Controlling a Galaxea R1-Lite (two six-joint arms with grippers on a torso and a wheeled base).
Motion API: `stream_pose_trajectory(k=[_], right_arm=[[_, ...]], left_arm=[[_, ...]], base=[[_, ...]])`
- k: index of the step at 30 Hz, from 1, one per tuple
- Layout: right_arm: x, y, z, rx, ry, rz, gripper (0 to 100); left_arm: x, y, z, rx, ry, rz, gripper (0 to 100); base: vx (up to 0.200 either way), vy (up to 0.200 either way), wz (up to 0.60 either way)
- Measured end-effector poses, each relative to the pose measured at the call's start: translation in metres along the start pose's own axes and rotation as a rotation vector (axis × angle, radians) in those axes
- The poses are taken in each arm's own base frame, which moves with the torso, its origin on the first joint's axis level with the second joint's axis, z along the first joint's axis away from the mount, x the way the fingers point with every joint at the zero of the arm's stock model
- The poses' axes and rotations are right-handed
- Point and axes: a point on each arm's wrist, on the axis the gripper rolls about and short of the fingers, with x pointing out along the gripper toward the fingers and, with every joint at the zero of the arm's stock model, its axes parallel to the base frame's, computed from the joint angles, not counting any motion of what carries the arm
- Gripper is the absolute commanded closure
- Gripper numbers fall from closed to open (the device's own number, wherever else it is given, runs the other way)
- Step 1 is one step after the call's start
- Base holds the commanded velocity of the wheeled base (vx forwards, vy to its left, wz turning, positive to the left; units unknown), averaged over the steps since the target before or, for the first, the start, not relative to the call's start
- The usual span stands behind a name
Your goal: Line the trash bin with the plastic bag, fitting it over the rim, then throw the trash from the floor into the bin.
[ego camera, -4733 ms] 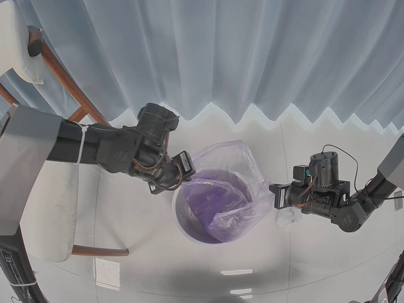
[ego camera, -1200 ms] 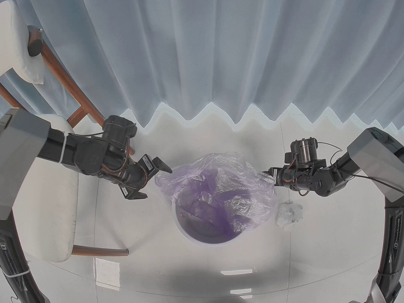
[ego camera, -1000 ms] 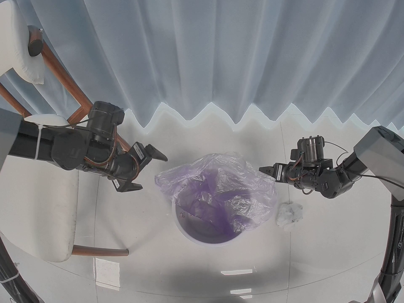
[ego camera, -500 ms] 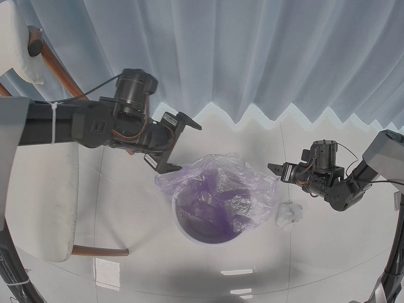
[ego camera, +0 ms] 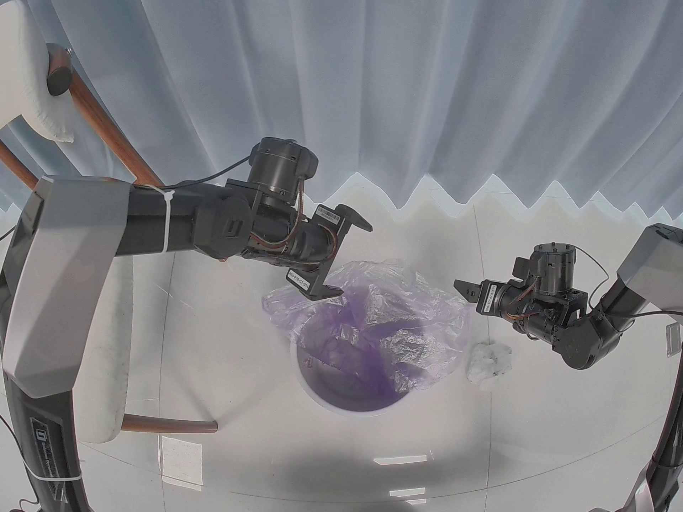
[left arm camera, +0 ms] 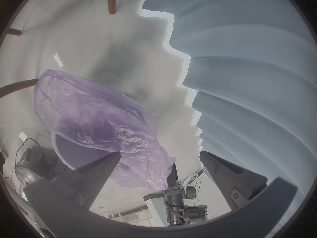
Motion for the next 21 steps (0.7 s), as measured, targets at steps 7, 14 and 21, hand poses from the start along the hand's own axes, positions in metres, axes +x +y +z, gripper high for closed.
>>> stream_pose_trajectory(k=[7, 14, 21], right_arm=[[0.000, 0.001, -0.001, -0.001, -0.001, -0.003, 0], [-0.001, 0.003, -0.002, -0.005, 0.000, -0.007, 0], [-0.003, 0.004, 0.000, -0.004, -0.011, -0.007, 0]], left_arm=[[0.020, 0.005, 0.000, -0.018, 0.016, 0.054, 0], [0.040, 0.012, 0.005, -0.082, 0.021, 0.125, 100], [0.051, 0.034, 0.006, -0.133, 0.054, 0.267, 100]], base=[[0.000, 0.000, 0.00], [0.000, 0.000, 0.00], [0.000, 0.000, 0.00]])
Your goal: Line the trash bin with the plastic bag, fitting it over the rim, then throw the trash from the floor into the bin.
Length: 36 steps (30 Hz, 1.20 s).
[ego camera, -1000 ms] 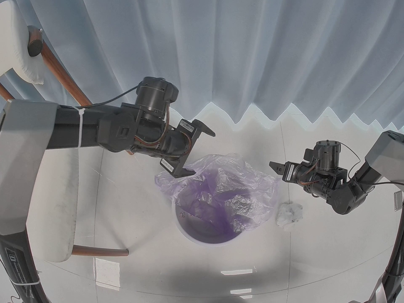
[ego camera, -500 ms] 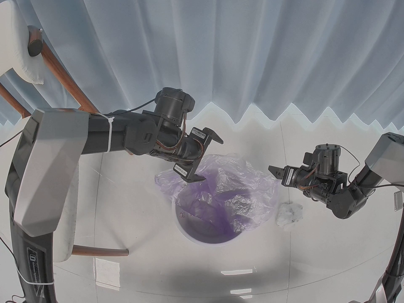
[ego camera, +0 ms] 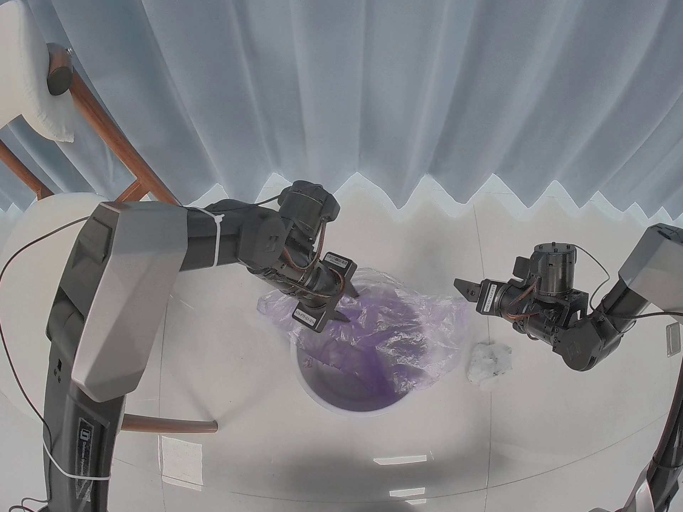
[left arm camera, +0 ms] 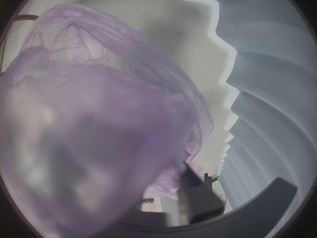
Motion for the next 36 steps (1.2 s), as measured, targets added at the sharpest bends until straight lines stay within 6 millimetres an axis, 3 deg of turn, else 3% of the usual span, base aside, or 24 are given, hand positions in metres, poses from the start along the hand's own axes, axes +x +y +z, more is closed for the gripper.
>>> stream_pose_trajectory(k=[6, 13, 20, 24, 32, 36], right_arm=[[-0.004, -0.001, -0.001, 0.000, -0.019, 0.000, 0], [-0.008, -0.003, -0.006, 0.001, -0.025, 0.000, 0], [-0.010, -0.004, -0.009, 0.002, -0.023, 0.001, 0], [-0.010, -0.005, -0.010, 0.003, -0.023, -0.001, 0], [-0.011, -0.006, -0.010, 0.005, -0.026, -0.003, 0], [-0.013, -0.006, -0.008, 0.009, -0.037, 0.002, 0]], left_arm=[[-0.022, -0.005, -0.007, 0.006, 0.019, -0.001, 100], [-0.066, -0.001, -0.034, 0.019, 0.135, 0.113, 100], [-0.088, 0.006, -0.059, 0.096, 0.186, 0.186, 100], [-0.082, 0.013, -0.060, 0.135, 0.153, 0.171, 100], [-0.046, 0.048, -0.059, 0.278, 0.005, 0.110, 100], [-0.040, 0.065, -0.064, 0.395, -0.102, 0.094, 100]], base=[[0.000, 0.000, 0.00], [0.000, 0.000, 0.00], [0.000, 0.000, 0.00], [0.000, 0.000, 0.00], [0.000, 0.000, 0.00], [0.000, 0.000, 0.00]])
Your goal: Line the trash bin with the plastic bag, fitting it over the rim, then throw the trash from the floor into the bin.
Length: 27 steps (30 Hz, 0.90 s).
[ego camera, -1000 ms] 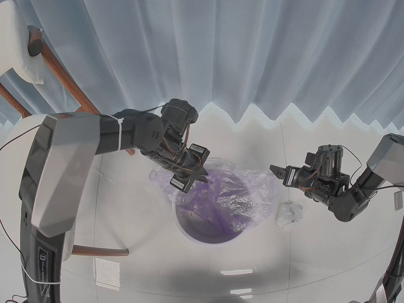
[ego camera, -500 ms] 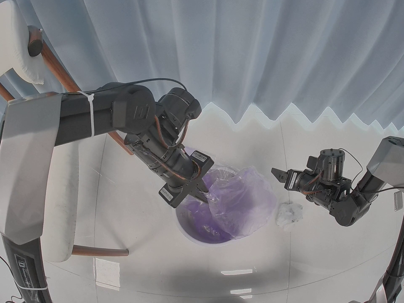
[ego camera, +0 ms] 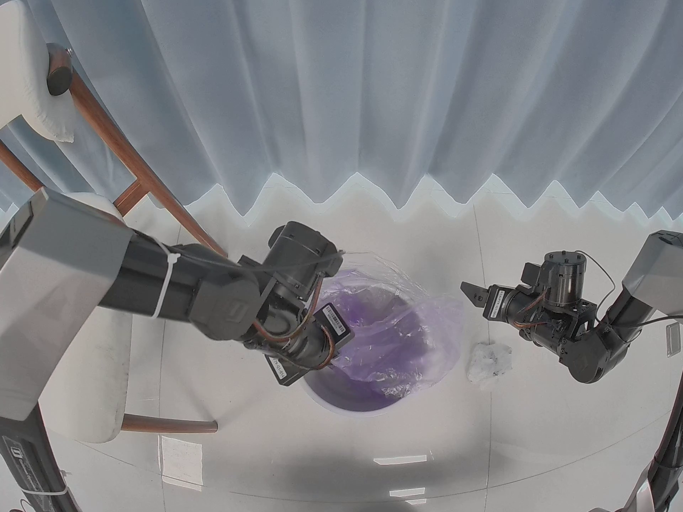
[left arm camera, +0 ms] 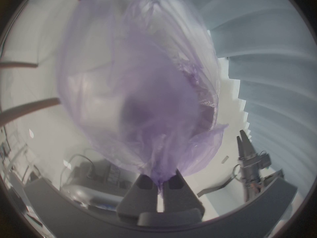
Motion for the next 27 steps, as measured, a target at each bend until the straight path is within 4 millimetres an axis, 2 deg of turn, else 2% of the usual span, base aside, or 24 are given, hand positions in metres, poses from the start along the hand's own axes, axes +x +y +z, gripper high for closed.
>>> stream_pose_trajectory(k=[3, 9, 13, 21, 27], right_arm=[[-0.002, 0.001, 0.002, 0.017, -0.002, 0.007, 0], [-0.009, 0.004, 0.003, 0.047, 0.098, 0.025, 0], [-0.012, 0.009, 0.011, 0.059, 0.124, 0.041, 0], [-0.013, 0.027, 0.019, 0.087, 0.228, 0.045, 0], [-0.017, 0.049, 0.023, 0.096, 0.400, 0.022, 0]], left_arm=[[-0.008, 0.004, -0.010, 0.077, -0.051, 0.008, 100], [-0.039, -0.003, -0.023, 0.171, -0.093, -0.047, 100], [-0.052, -0.003, -0.031, 0.220, -0.124, -0.073, 100], [-0.041, 0.014, -0.047, 0.419, -0.236, -0.154, 100], [-0.027, 0.036, -0.057, 0.610, -0.283, -0.143, 100]], base=[[0.000, 0.000, 0.00], [0.000, 0.000, 0.00], [0.000, 0.000, 0.00], [0.000, 0.000, 0.00], [0.000, 0.000, 0.00]])
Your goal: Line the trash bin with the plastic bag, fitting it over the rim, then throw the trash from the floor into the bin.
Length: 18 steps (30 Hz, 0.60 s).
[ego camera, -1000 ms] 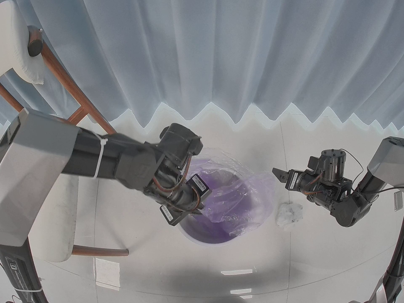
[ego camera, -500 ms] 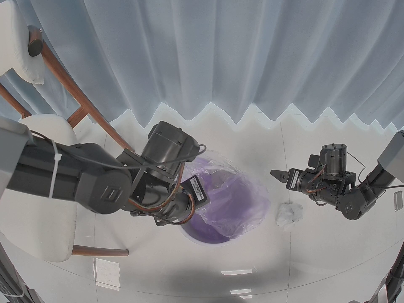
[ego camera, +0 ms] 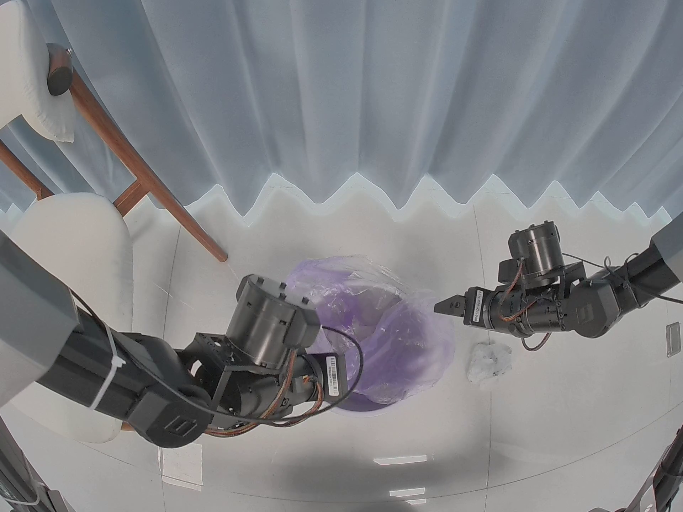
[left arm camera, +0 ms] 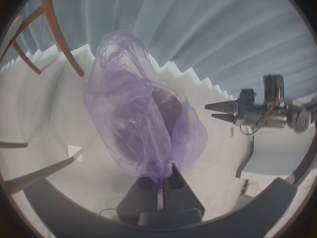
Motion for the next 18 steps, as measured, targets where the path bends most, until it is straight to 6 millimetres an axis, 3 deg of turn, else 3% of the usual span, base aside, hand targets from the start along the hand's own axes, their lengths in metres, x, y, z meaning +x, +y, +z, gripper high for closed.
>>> stream_pose_trajectory(k=[4, 12, 18], right_arm=[[-0.008, 0.020, 0.002, -0.002, 0.119, -0.025, 0], [-0.020, 0.071, 0.001, -0.064, 0.162, 0.044, 0], [-0.016, 0.084, -0.015, -0.106, 0.216, 0.016, 0]], left_arm=[[0.002, 0.005, -0.011, 0.083, -0.001, 0.000, 100], [-0.004, 0.009, -0.040, 0.185, -0.003, -0.036, 100], [-0.006, 0.010, -0.052, 0.205, -0.001, -0.051, 100]], base=[[0.000, 0.000, 0.00], [0.000, 0.000, 0.00], [0.000, 0.000, 0.00]])
